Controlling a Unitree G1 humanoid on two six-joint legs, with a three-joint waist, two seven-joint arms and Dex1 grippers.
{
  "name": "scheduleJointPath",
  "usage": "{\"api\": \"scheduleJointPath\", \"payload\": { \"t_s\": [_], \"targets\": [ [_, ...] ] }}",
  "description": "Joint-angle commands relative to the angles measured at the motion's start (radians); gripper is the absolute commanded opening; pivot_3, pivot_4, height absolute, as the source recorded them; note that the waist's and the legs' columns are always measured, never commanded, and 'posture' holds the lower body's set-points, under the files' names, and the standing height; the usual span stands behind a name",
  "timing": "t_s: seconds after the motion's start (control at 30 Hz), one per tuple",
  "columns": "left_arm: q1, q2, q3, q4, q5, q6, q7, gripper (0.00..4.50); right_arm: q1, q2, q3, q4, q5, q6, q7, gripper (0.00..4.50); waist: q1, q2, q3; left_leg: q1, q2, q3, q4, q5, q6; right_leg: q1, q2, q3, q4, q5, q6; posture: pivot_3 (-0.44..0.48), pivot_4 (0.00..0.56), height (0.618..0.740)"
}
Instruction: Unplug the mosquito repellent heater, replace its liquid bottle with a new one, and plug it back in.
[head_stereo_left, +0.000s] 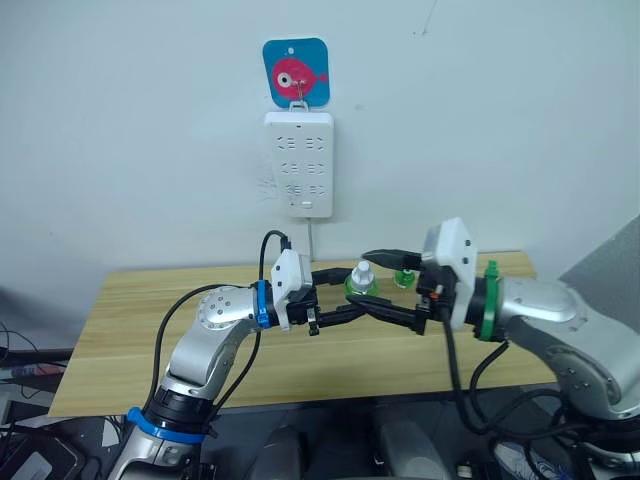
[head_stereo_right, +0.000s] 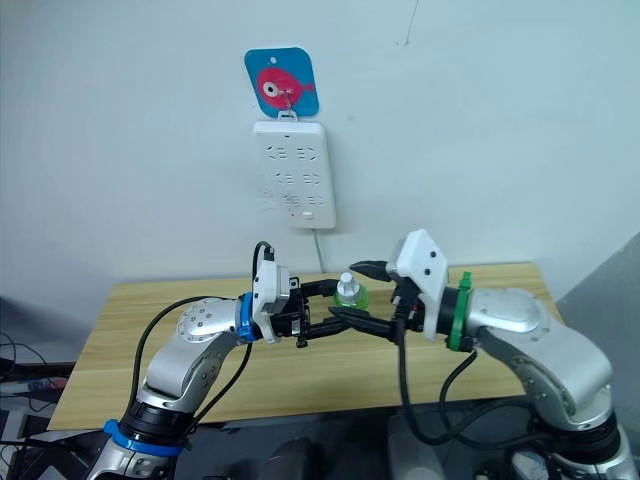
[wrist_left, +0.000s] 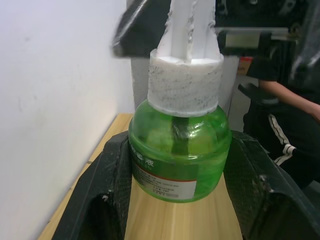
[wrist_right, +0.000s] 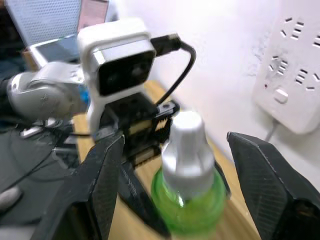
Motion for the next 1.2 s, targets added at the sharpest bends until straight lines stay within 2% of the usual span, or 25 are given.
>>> {"api": "scheduleJointPath", "payload": {
  "t_s": [0.03,0.17,0.47,0.6,0.73,0.87,1.0,1.1,1.2],
  "targets": [
    [-0.012,-0.005,-0.006,-0.016,-0.002,-0.016,0.0,2.25,-0.037,0.044,0.049,0.023,-0.066,-0.033,-0.074,3.42,-0.001,0.0,-0.002,0.0,0.0,0.001,0.0,0.0,0.0,0.0,0.0,0.0,0.0,0.0,0.0,-0.188,0.13,0.74],
    [-0.011,-0.003,-0.002,-0.021,-0.002,-0.014,0.002,2.25,-0.045,0.025,0.023,0.071,-0.078,-0.06,-0.049,3.42,-0.002,0.0,-0.003,0.001,0.0,0.002,0.0,0.001,0.001,0.001,0.001,0.001,0.0,0.001,0.0,-0.176,0.126,0.74],
    [0.007,0.012,0.002,-0.026,-0.001,-0.018,0.01,2.25,0.019,-0.242,-0.205,0.062,0.106,-0.024,0.169,3.42,-0.002,0.001,-0.004,0.0,0.0,0.0,-0.001,0.0,0.001,0.0,0.0,0.0,-0.001,0.001,0.0,-0.176,0.125,0.74],
    [0.006,0.014,0.003,-0.02,-0.002,-0.02,0.009,2.25,0.063,-0.329,-0.241,0.019,0.177,-0.008,0.235,3.42,-0.002,0.001,-0.004,0.0,0.0,0.002,-0.001,0.0,0.001,0.0,0.001,0.0,-0.001,0.001,0.0,-0.181,0.125,0.74],
    [-0.002,0.011,0.001,-0.013,0.0,-0.019,0.01,2.25,0.024,-0.258,-0.18,-0.018,0.202,0.01,0.135,3.42,-0.008,0.001,-0.004,0.001,0.001,0.003,-0.001,0.0,0.002,0.001,0.003,0.001,0.0,0.001,0.0,-0.184,0.125,0.74],
    [-0.006,0.009,-0.005,-0.017,-0.002,-0.015,0.009,2.25,-0.05,-0.128,-0.054,-0.004,0.123,0.012,-0.002,3.42,-0.01,0.002,-0.005,0.002,0.002,0.004,0.0,0.001,0.002,0.001,0.008,0.003,0.0,0.001,0.002,-0.187,0.126,0.74],
    [-0.007,0.008,-0.011,-0.018,-0.003,-0.015,0.007,2.25,-0.106,-0.058,0.032,0.037,0.071,0.008,-0.046,3.42,-0.013,0.002,-0.006,0.001,0.001,0.003,0.0,0.002,0.003,0.0,0.007,0.003,-0.001,0.001,0.001,-0.191,0.123,0.74],
    [-0.011,0.005,-0.014,-0.016,-0.003,-0.016,0.008,2.25,-0.124,-0.042,0.066,0.078,0.027,-0.018,-0.046,3.42,-0.013,0.002,-0.006,0.0,0.001,0.003,0.0,0.002,0.003,0.0,0.006,0.003,-0.001,0.003,-0.001,-0.185,0.121,0.74],
    [-0.009,0.009,-0.009,-0.018,-0.005,-0.016,0.007,2.25,-0.115,-0.076,0.033,0.099,0.019,-0.027,-0.016,3.42,-0.013,0.002,-0.006,-0.001,0.0,0.001,0.0,0.002,0.003,0.0,0.005,0.002,-0.001,0.003,-0.001,-0.182,0.121,0.74]
  ]
}}
